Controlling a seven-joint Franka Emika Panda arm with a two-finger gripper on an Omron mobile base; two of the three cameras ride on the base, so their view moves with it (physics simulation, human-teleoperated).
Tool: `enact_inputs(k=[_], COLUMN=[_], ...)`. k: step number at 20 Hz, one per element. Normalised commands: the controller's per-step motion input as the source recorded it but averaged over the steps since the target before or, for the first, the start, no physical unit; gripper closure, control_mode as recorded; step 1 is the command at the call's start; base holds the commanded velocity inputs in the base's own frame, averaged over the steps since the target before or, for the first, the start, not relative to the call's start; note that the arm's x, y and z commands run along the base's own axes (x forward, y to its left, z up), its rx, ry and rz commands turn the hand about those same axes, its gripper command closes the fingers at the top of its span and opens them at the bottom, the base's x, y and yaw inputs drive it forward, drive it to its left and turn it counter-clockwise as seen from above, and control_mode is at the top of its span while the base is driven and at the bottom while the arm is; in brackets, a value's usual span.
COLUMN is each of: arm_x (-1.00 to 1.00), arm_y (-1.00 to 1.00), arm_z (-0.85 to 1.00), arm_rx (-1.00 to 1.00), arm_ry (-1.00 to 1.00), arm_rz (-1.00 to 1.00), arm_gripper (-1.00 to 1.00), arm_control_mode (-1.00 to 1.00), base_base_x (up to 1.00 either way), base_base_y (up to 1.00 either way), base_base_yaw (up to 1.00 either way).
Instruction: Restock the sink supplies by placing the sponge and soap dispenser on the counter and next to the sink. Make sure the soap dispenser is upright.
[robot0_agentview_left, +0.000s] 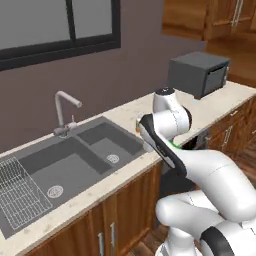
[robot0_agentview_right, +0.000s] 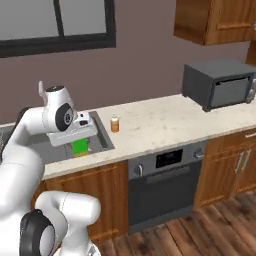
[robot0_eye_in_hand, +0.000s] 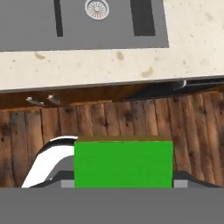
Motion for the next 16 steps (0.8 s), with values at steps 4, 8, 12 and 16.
enact_inputs(k=[4, 8, 12, 16], arm_x=[0.00, 0.00, 0.00, 0.00], arm_y=[0.00, 0.00, 0.00, 0.00], arm_z=[0.00, 0.00, 0.00, 0.00], arm_rx=[0.00, 0.00, 0.00, 0.00], arm_ry=[0.00, 0.00, 0.00, 0.00], arm_rz=[0.00, 0.00, 0.00, 0.00], arm_gripper=[1.00, 1.00, 1.00, 1.00], arm_control_mode=[1.00, 1.00, 1.00, 1.00], base_base_x=[0.02, 0.22, 0.39, 0.41], base_base_y=[0.53, 0.54, 0.94, 0.70], base_base_yaw=[0.78, 0.68, 0.49, 0.41])
